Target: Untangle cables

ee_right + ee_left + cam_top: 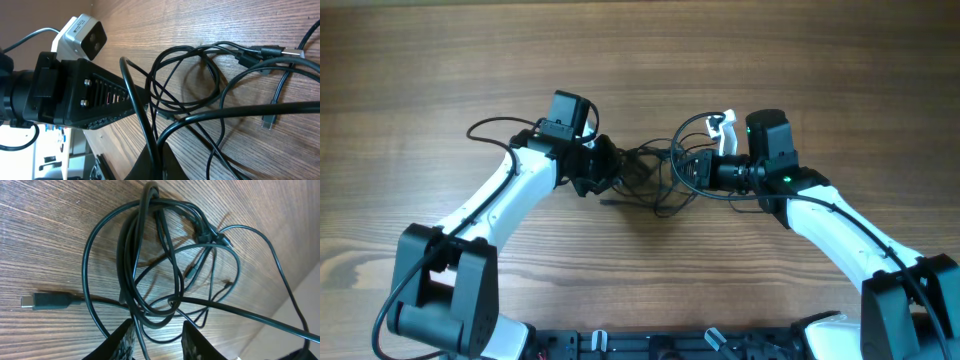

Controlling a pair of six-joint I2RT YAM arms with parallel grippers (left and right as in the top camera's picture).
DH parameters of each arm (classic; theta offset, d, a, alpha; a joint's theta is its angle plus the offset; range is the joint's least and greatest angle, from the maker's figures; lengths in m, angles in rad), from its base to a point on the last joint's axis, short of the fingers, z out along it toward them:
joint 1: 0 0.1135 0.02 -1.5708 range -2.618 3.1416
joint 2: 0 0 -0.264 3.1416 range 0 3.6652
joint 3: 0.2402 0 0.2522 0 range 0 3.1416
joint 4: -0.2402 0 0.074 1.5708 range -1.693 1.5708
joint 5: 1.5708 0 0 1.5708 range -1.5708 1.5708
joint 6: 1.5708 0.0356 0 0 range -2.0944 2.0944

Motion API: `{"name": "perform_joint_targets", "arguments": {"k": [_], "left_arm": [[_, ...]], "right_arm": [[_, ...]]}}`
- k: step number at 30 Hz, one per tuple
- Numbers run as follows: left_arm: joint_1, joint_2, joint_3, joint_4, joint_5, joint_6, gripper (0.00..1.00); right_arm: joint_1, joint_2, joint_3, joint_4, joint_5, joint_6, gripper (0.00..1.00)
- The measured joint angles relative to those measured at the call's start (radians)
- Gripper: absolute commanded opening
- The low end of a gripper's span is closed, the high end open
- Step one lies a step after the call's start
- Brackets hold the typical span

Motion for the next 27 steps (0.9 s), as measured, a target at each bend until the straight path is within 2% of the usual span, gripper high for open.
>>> {"name": "perform_joint_targets", "arguments": {"k": [12,27], "left_arm": [[-0.064,0.000,0.000,0.008,-0.152,-0.064,0.36],[-0.065,0.004,0.000,0.042,-0.225,-0.123,0.36]], "right_arm": [[0.000,0.000,0.000,-0.012,0.000,0.000,0.04],[0.000,0.000,0.000,-0.031,0.000,0.000,0.04]]}}
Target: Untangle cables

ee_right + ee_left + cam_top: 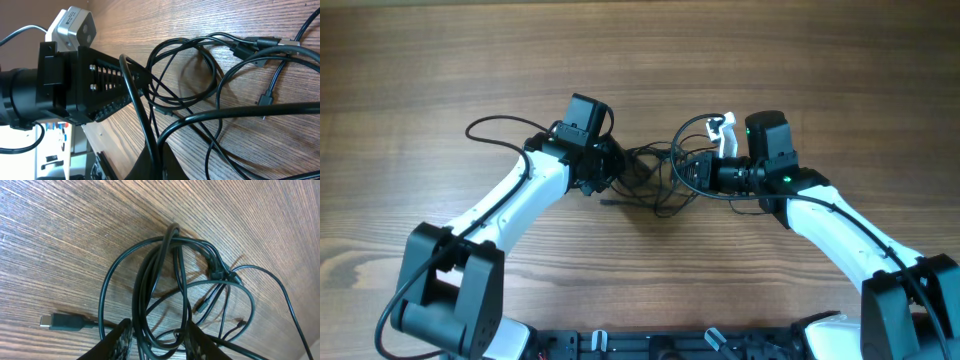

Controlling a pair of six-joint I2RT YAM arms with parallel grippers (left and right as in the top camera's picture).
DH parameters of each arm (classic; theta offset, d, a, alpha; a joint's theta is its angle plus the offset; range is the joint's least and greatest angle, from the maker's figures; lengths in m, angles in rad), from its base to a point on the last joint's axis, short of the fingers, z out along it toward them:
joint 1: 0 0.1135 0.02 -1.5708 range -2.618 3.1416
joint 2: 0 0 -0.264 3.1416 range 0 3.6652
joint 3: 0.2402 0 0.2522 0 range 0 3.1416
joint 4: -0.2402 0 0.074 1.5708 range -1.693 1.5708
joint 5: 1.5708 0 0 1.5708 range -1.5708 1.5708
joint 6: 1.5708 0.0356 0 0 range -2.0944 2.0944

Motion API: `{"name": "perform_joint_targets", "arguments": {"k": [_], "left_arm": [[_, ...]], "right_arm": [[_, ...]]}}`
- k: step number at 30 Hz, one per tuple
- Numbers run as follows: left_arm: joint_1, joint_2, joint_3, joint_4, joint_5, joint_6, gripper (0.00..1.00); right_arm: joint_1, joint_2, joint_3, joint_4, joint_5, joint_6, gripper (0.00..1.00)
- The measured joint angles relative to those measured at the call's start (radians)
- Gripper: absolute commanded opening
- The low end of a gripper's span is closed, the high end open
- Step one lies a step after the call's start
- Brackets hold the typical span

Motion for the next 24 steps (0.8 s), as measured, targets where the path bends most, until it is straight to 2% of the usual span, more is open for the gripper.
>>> {"name": "perform_joint_targets", "arguments": {"k": [1,2,3,4,12,14,19,24], "left_arm": [[0.000,0.007,0.000,0.000,-0.001,0.000,0.32],[0.000,0.018,0.000,0.000,-0.001,0.000,0.14],[0.000,0.045,0.000,0.000,-0.001,-0.003,0.07],[0.000,0.058,0.000,0.000,-0.002,-0.008,0.04],[0.045,0.050,-0.001,-0.019,-0.001,0.024,0.04],[0.103,-0.013,-0.002,-0.049,0.002,0.059,0.04],[0.215,-0.233,-0.003,-0.047,0.140,0.218,0.04],[0.261,-0.436,-0.007,0.040,0.206,0.271,0.04]], "right_arm": [[0.000,0.000,0.000,0.000,0.000,0.000,0.04],[0.000,0.000,0.000,0.000,0.000,0.000,0.04],[0.000,0.000,0.000,0.000,0.000,0.000,0.04],[0.000,0.000,0.000,0.000,0.000,0.000,0.04],[-0.008,0.000,0.000,-0.004,0.013,0.013,0.04],[-0.046,0.000,0.000,-0.044,0.068,0.062,0.04],[-0.162,0.001,0.000,-0.130,0.183,0.151,0.04],[-0.187,0.001,0.000,-0.207,0.223,0.165,0.06]]}}
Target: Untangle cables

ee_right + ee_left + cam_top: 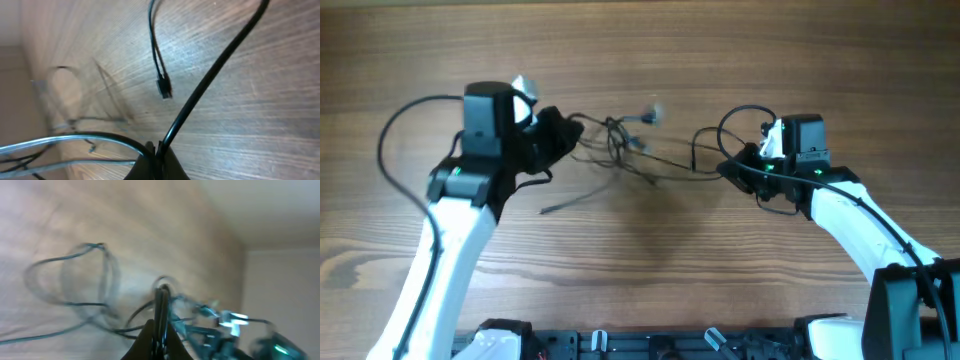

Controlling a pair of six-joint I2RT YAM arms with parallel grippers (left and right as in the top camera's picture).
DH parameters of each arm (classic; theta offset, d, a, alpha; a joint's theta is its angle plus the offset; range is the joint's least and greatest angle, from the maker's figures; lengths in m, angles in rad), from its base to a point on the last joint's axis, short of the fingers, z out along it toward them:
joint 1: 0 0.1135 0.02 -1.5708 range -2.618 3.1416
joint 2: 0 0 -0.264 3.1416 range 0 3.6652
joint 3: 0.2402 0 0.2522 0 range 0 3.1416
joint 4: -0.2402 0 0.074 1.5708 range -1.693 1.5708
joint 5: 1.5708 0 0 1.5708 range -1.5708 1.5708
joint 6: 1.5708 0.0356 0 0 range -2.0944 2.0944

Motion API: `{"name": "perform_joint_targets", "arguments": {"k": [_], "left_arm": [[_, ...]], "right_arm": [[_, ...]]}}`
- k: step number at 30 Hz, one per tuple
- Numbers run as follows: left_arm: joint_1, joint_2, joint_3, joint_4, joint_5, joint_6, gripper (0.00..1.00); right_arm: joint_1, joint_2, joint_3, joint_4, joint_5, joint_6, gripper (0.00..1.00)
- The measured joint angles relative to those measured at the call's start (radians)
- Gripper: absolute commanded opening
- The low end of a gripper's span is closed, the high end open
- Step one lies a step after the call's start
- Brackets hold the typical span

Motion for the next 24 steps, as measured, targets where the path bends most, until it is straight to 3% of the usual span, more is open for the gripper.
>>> {"name": "perform_joint_targets", "arguments": {"k": [5,13,19,24], "left_arm": [[0.000,-0.067,-0.002,0.131,0.143,0.013,0.04],[0.049,-0.067,-0.009,0.309,0.251,0.037,0.04],[0.095,-0.067,-0.009,0.316,0.349,0.039,0.04],[0.118,-0.067,-0.009,0.320,0.466,0.097,0.04]], "right_arm": [[0.002,0.000,0.002,-0.085,0.024,-0.036,0.08],[0.002,0.000,0.005,-0.267,0.230,-0.050,0.26],[0.002,0.000,0.005,-0.270,0.276,-0.045,0.35],[0.002,0.000,0.005,-0.304,0.315,0.000,0.36]]}}
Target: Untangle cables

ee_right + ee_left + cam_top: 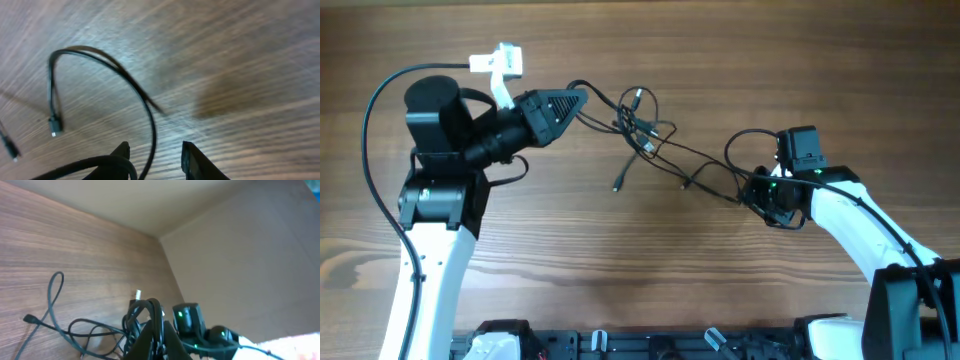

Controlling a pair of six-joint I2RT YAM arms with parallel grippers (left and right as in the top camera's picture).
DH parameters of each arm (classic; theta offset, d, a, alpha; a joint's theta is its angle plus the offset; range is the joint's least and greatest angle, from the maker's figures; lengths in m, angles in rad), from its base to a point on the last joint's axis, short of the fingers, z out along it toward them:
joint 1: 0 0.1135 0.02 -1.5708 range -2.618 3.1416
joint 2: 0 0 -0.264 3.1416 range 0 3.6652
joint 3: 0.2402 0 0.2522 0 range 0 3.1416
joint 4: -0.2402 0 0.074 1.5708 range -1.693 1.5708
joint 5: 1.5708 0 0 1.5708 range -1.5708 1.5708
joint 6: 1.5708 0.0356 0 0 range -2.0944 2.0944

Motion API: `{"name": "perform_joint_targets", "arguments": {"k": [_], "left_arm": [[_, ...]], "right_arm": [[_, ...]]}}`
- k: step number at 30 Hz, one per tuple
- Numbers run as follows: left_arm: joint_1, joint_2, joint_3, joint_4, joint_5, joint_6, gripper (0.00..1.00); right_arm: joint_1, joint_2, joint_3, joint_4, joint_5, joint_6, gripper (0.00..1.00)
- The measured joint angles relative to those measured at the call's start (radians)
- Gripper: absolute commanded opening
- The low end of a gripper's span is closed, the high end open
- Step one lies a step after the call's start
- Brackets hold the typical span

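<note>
A knot of thin black cables (642,125) hangs in the air over the wooden table (620,260). My left gripper (582,97) is raised at the left, shut on a thick strand of it (154,314). Thin strands run right and down to my right gripper (760,195), low over the table. In the right wrist view that gripper (152,152) is open. A single black strand passes between its fingers (121,149). That strand arcs into a loop (100,57) ending in a small plug (53,131). One loose plug (618,185) dangles below the knot.
The left arm's own supply cable (370,110) arcs out past its shoulder. A black rail (620,345) runs along the table's front edge. A beige wall (240,245) rises beyond the table's far side.
My right gripper was shut on a strand and is now open, lower and further right, with the strand lying between its fingers. The left gripper holds its strand higher up.
Both grippers were at the tangled heap mid-table, the left open around a thick bundle, the right shut on a strand. Then the left had its fingers further over the bundle. Then both were shut and far apart, the tangle stretched between them. Now the right has let go.
</note>
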Motion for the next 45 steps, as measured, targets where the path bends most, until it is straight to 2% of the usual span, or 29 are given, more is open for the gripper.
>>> {"name": "perform_joint_targets", "arguments": {"k": [3,4,6,8,10,11,17,25,27,29,30,36,40,43,45], "left_arm": [[0.022,0.000,0.000,-0.001,0.040,0.039,0.04],[0.032,0.000,0.000,-0.005,0.048,0.053,0.04],[0.056,0.000,0.001,-0.033,0.056,0.091,0.04],[0.063,0.002,0.001,-0.087,0.058,0.120,0.04],[0.058,0.015,0.002,-0.135,0.058,0.147,0.04],[0.051,0.024,0.002,-0.156,0.058,0.171,0.04],[-0.094,0.152,0.003,-0.208,0.057,0.220,0.04],[-0.284,0.261,0.003,-0.174,0.032,0.232,0.04],[-0.304,0.272,0.003,-0.171,0.013,0.233,0.04],[-0.315,0.272,0.003,-0.159,0.008,0.233,0.04],[-0.317,0.272,0.003,-0.158,0.005,0.233,0.04],[-0.319,0.272,0.003,-0.087,0.041,0.232,0.04],[-0.319,0.272,0.002,0.034,0.145,0.193,0.04],[-0.319,0.272,0.003,0.063,0.205,0.167,0.04],[-0.318,0.272,0.003,0.064,0.227,0.161,0.05]], "right_arm": [[0.000,0.000,0.000,-0.044,0.064,0.025,0.42],[0.000,0.000,0.000,-0.059,0.090,0.037,0.54],[0.000,0.000,-0.002,-0.054,0.118,0.049,0.56],[0.000,0.000,-0.005,0.036,0.081,0.014,0.56],[-0.004,0.001,-0.010,0.198,-0.097,-0.105,0.56],[-0.004,0.001,-0.007,0.288,-0.249,-0.171,0.56],[0.003,0.001,-0.005,0.446,-0.657,-0.275,0.62],[0.104,0.001,-0.005,0.536,-0.774,-0.278,0.64],[0.132,0.001,-0.005,0.592,-0.784,-0.233,0.59],[0.139,0.001,-0.005,0.634,-0.783,-0.159,0.42],[0.140,0.001,-0.005,0.642,-0.776,-0.124,0.38],[0.142,0.001,-0.005,0.602,-0.719,-0.016,0.31],[0.143,0.001,-0.005,0.491,-0.616,0.005,0.20],[0.143,0.001,-0.005,0.433,-0.549,0.010,0.14],[0.143,0.001,-0.005,0.395,-0.505,0.010,0.16]]}}
